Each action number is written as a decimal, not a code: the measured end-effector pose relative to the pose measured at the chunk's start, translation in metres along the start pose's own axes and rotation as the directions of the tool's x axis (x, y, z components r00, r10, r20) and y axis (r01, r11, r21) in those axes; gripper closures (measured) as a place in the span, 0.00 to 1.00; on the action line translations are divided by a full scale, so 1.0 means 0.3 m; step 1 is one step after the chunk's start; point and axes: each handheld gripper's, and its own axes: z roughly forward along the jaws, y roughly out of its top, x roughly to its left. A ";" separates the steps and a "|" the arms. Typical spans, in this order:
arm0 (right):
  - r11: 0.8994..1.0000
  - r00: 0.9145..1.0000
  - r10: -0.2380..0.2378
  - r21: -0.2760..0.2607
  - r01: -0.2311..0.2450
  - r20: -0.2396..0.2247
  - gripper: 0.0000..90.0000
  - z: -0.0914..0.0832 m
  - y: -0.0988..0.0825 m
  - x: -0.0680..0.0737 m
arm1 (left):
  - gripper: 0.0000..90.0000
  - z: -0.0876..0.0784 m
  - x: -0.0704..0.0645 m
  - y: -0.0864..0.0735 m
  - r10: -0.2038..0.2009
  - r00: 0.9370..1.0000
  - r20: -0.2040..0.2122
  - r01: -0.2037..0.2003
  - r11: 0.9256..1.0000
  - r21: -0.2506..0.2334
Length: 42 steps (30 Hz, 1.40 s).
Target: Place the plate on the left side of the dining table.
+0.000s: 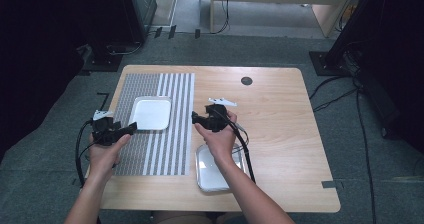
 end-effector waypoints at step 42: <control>0.997 0.994 -0.051 -0.055 0.056 0.097 0.24 -0.457 -0.172 -0.435 | 0.21 -0.184 -0.023 -0.255 0.044 0.999 0.032 -0.041 0.994 -0.103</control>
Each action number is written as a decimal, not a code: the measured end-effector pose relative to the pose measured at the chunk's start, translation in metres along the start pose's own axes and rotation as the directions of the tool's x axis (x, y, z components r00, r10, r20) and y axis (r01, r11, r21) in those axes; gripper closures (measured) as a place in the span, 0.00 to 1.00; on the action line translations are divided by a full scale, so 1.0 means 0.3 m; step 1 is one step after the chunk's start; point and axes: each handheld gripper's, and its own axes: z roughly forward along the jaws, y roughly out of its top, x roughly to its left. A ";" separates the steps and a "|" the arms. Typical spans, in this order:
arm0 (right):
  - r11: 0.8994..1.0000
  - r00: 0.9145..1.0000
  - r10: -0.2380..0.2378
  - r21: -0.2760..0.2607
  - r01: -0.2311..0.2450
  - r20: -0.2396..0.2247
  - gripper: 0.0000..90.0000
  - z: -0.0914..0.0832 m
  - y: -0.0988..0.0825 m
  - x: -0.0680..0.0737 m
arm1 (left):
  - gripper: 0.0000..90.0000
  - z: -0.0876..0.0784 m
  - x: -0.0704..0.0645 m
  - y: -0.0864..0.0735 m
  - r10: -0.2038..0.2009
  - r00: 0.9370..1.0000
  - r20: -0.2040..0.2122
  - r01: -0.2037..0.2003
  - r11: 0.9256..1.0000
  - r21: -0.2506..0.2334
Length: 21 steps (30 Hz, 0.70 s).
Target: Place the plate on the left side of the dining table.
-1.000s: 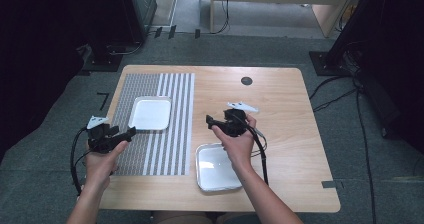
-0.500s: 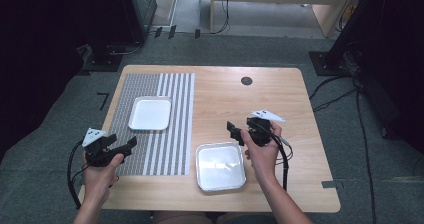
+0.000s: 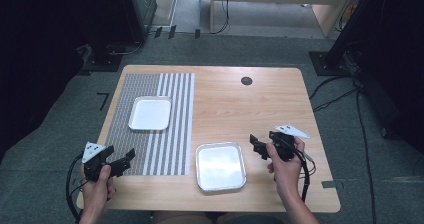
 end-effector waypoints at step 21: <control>0.998 0.992 0.043 -0.040 -0.039 0.120 0.24 -0.158 -0.157 -0.251 | 0.21 0.026 0.126 -0.104 0.062 0.985 -0.162 -0.054 0.997 0.051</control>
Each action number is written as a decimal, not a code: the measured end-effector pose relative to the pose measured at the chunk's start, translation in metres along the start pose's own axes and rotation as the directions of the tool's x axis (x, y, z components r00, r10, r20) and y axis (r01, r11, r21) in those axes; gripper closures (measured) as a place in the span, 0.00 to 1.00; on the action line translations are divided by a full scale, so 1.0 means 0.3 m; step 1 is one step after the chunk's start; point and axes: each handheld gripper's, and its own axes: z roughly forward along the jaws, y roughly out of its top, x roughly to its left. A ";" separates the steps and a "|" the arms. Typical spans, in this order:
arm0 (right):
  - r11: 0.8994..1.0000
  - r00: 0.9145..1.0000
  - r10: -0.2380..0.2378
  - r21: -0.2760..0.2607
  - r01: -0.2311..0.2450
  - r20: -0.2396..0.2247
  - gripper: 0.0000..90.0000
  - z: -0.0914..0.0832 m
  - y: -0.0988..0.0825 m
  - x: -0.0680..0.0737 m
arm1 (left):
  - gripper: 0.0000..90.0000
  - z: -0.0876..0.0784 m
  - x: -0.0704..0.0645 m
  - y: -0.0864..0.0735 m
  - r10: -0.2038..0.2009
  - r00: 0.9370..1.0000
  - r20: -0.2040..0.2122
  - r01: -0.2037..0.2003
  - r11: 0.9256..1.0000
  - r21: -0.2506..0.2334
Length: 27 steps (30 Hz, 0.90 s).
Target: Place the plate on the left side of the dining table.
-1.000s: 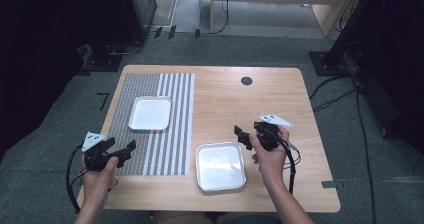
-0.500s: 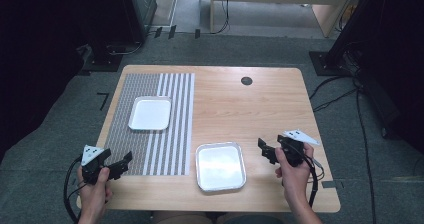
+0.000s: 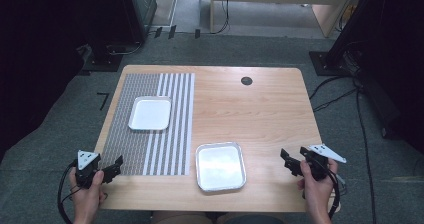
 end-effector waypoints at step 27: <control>0.995 0.983 -0.052 0.090 0.036 0.179 0.19 -0.010 -0.135 -0.128 | 0.22 0.037 0.008 -0.041 0.073 0.997 0.014 -0.074 0.995 0.066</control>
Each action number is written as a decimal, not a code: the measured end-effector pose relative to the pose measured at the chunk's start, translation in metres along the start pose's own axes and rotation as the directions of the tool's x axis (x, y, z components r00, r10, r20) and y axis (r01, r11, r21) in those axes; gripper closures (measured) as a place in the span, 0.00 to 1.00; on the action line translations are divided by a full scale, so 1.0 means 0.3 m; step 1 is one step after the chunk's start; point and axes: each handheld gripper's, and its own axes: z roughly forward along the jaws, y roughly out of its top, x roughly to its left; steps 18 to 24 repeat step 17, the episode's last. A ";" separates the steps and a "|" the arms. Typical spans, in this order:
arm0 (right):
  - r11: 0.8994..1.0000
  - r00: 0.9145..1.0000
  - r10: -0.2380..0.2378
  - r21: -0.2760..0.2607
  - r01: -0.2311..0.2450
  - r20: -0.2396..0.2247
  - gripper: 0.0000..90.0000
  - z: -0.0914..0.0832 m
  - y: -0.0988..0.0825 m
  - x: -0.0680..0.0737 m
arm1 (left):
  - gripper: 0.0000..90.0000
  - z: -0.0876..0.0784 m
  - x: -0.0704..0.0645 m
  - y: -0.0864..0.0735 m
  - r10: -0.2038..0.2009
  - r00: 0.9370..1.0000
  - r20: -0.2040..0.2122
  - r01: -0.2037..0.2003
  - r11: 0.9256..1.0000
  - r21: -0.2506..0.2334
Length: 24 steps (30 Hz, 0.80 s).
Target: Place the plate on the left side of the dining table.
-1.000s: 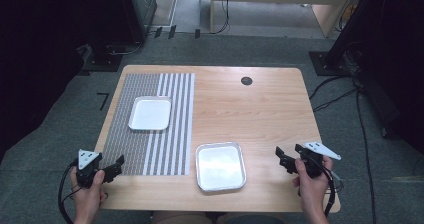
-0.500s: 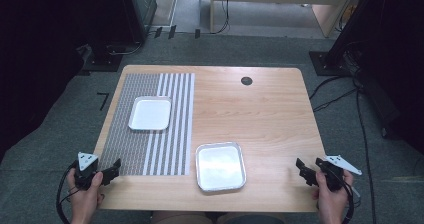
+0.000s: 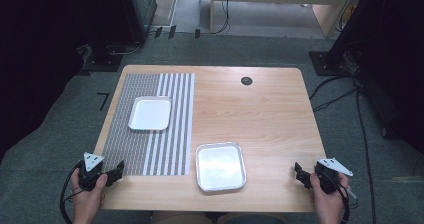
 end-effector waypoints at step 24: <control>0.998 0.998 -0.057 0.026 0.057 0.023 0.15 0.010 0.002 0.021 | 0.23 0.001 0.004 0.004 -0.009 1.000 0.014 0.009 1.000 0.012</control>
